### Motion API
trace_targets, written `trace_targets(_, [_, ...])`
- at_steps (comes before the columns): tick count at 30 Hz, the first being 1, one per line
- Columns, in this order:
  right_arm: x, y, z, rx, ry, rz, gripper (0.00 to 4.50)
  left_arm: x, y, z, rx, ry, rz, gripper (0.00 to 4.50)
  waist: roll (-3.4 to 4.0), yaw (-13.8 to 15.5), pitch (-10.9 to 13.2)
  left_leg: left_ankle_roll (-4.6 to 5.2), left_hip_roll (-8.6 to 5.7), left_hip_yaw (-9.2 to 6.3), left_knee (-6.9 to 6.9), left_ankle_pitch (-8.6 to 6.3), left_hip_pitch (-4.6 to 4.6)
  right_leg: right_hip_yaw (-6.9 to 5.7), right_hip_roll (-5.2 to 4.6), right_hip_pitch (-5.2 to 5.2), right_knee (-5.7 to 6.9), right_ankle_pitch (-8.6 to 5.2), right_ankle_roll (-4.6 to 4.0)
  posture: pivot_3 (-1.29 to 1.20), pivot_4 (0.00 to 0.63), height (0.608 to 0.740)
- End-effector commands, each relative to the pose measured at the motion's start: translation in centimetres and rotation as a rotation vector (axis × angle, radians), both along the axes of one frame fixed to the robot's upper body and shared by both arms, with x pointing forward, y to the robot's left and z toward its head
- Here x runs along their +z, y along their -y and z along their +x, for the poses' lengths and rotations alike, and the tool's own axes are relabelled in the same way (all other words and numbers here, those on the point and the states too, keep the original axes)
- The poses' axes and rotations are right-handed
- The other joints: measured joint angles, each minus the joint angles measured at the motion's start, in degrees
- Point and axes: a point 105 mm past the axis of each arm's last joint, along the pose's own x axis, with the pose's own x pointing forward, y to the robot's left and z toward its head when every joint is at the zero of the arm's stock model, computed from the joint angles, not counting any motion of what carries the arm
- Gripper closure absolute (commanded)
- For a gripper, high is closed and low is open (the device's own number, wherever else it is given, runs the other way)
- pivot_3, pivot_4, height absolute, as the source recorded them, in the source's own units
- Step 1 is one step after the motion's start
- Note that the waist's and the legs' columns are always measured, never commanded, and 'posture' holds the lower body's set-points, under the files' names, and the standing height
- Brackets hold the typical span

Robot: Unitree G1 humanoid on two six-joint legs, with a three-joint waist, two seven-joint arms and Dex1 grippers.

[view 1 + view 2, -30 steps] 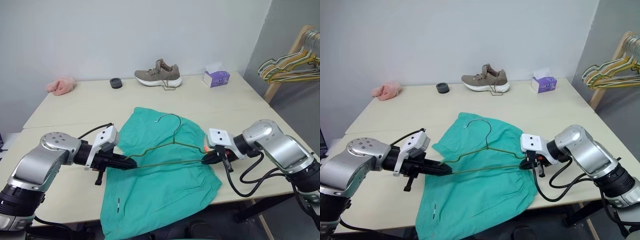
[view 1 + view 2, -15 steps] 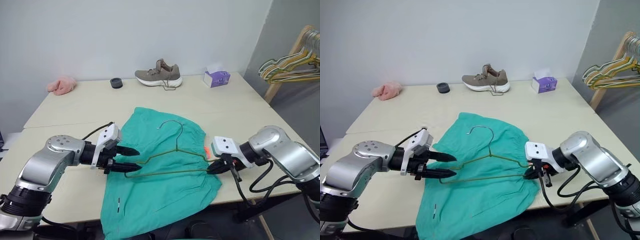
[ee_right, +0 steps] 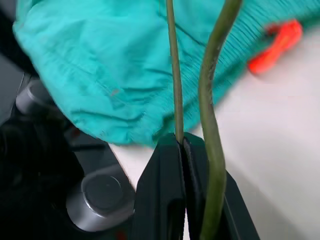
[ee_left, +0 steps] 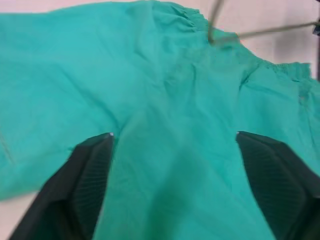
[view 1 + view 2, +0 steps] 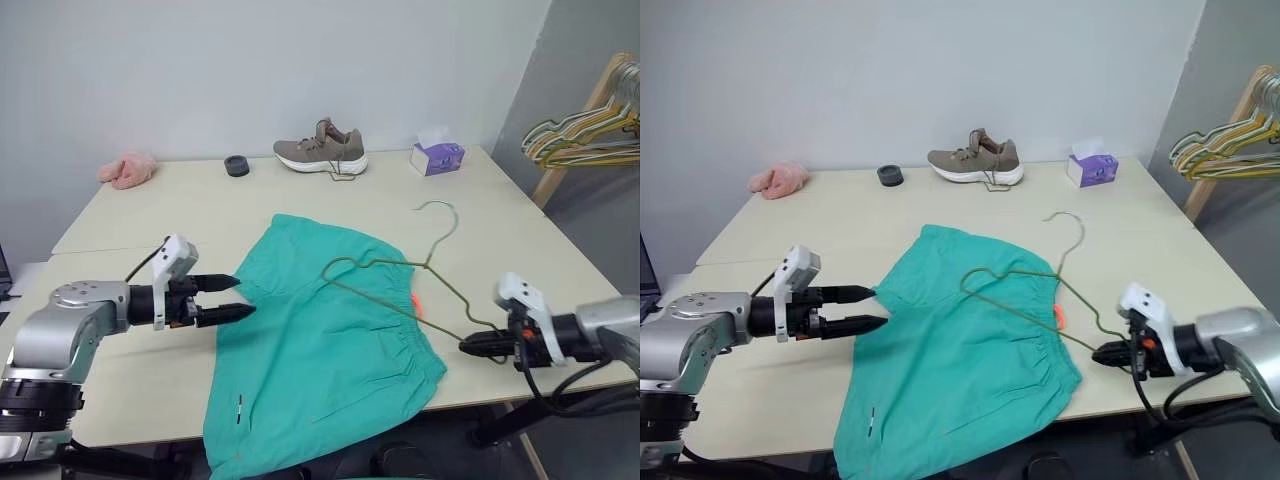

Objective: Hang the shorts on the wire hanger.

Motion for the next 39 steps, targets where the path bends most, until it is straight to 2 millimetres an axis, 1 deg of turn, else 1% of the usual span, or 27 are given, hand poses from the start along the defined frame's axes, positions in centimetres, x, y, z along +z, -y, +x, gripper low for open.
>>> trace_targets(1, [1.3, 1.3, 0.2, -0.129, 0.052, 0.032, 4.5, 1.4, 1.1, 0.3, -0.062, 0.095, 0.011, 0.04, 0.01, -0.16, 0.0, 0.0, 0.0, 0.02, -0.01, 0.0, 0.01, 0.01, 0.01, 0.0, 0.0, -0.01, 0.01, -0.28, 0.0, 0.74])
trace_targets(3, [0.9, 2.6, -0.2, -0.238, 0.032, 0.045, 4.5, 1.4, 1.2, 0.8, -0.067, 0.118, 0.018, 0.04, 0.0, -0.59, 0.0, 0.01, 0.02, 0.05, 0.0, 0.01, 0.05, 0.02, 0.03, 0.03, 0.01, -0.01, 0.02, -0.29, 0.0, 0.74])
trace_targets(5, [0.4, 3.5, -1.0, -0.301, 0.01, 0.043, 4.5, 1.5, 1.2, 1.2, -0.067, 0.125, 0.021, 0.04, 0.0, -1.02, -0.02, 0.02, 0.02, 0.06, 0.03, 0.02, 0.06, 0.02, 0.06, 0.06, 0.02, -0.01, 0.03, -0.3, 0.0, 0.74])
trace_targets(8, [-0.2, 4.1, -2.2, -0.344, -0.031, 0.035, 4.5, 1.7, 1.2, 1.4, -0.078, 0.13, 0.025, 0.04, 0.03, -1.61, -0.04, 0.02, 0.02, 0.1, 0.03, 0.02, 0.09, 0.06, 0.07, 0.09, 0.03, -0.02, 0.04, -0.31, 0.0, 0.74])
trace_targets(11, [-1.1, 4.6, -2.8, -0.378, -0.064, 0.018, 4.5, 1.7, 1.4, 1.5, -0.097, 0.129, 0.029, 0.04, 0.02, -2.78, -0.04, 0.02, 0.03, 0.16, 0.02, 0.02, 0.09, 0.11, 0.08, 0.09, 0.02, -0.02, 0.05, -0.31, 0.0, 0.74])
trace_targets(14, [-1.8, 4.2, -2.9, -0.381, -0.089, 0.018, 4.5, 1.5, 1.4, 1.5, -0.11, 0.122, 0.043, 0.04, 0.0, -3.95, -0.05, 0.02, 0.04, 0.2, 0.02, 0.02, 0.1, 0.14, 0.08, 0.09, 0.02, -0.02, 0.06, -0.31, 0.0, 0.74])
trace_targets(18, [-2.1, 3.6, -2.5, -0.386, -0.118, 0.027, 4.5, 1.5, 1.5, 1.4, -0.131, 0.123, 0.05, 0.04, 0.0, -5.0, -0.05, 0.02, 0.06, 0.21, 0.02, 0.02, 0.11, 0.15, 0.09, 0.08, 0.02, -0.01, 0.07, -0.31, 0.0, 0.74])
trace_targets(21, [-2.2, 3.2, -2.3, -0.376, -0.133, 0.027, 4.5, 1.5, 1.6, 1.2, -0.148, 0.128, 0.056, 0.04, 0.0, -5.0, -0.05, 0.02, 0.06, 0.2, 0.02, 0.02, 0.11, 0.15, 0.11, 0.07, 0.02, -0.01, 0.07, -0.3, 0.0, 0.74])
trace_targets(25, [-2.0, 2.0, -2.3, -0.328, -0.155, 0.045, 4.5, 1.3, 1.5, 0.7, -0.174, 0.143, 0.078, 0.04, 0.0, -4.8, -0.05, 0.02, 0.06, 0.19, 0.0, 0.01, 0.08, 0.15, 0.11, 0.06, 0.0, -0.02, 0.08, -0.3, 0.0, 0.74])
trace_targets(27, [-2.1, 1.8, -2.2, -0.326, -0.172, 0.051, 4.5, 1.2, 1.4, 0.9, -0.167, 0.173, 0.089, 0.04, -0.01, -4.65, -0.04, 0.02, 0.06, 0.18, 0.0, 0.01, 0.07, 0.15, 0.11, 0.05, 0.0, -0.02, 0.08, -0.29, 0.0, 0.74])
trace_targets(30, [-2.1, 1.7, -2.3, -0.318, -0.187, 0.045, 4.5, 1.2, 1.3, 1.3, -0.142, 0.2, 0.088, 0.04, -0.01, -4.45, -0.04, 0.02, 0.06, 0.17, 0.0, 0.01, 0.07, 0.15, 0.11, 0.05, 0.0, -0.02, 0.08, -0.29, 0.0, 0.74])
trace_targets(33, [-1.6, 1.7, -2.0, -0.325, -0.183, 0.075, 4.5, 1.4, 0.9, 2.1, -0.088, 0.234, 0.085, 0.04, -0.02, -4.39, -0.05, 0.02, 0.06, 0.17, 0.01, 0.01, 0.07, 0.15, 0.1, 0.06, 0.0, -0.02, 0.08, -0.29, 0.0, 0.74])
trace_targets(37, [-1.4, 2.6, -1.6, -0.403, -0.185, 0.112, 4.5, 1.7, 0.5, 2.8, -0.05, 0.268, 0.08, 0.04, -0.04, -4.35, -0.06, 0.02, 0.06, 0.16, 0.01, 0.02, 0.07, 0.14, 0.11, 0.06, 0.0, -0.02, 0.08, -0.29, 0.0, 0.74])
trace_targets(39, [-1.6, 3.0, -1.9, -0.421, -0.201, 0.106, 4.5, 1.7, 0.5, 2.7, -0.052, 0.27, 0.079, 0.04, -0.05, -4.36, -0.06, 0.02, 0.06, 0.17, 0.0, 0.01, 0.07, 0.15, 0.11, 0.06, 0.0, -0.02, 0.08, -0.29, 0.0, 0.74])
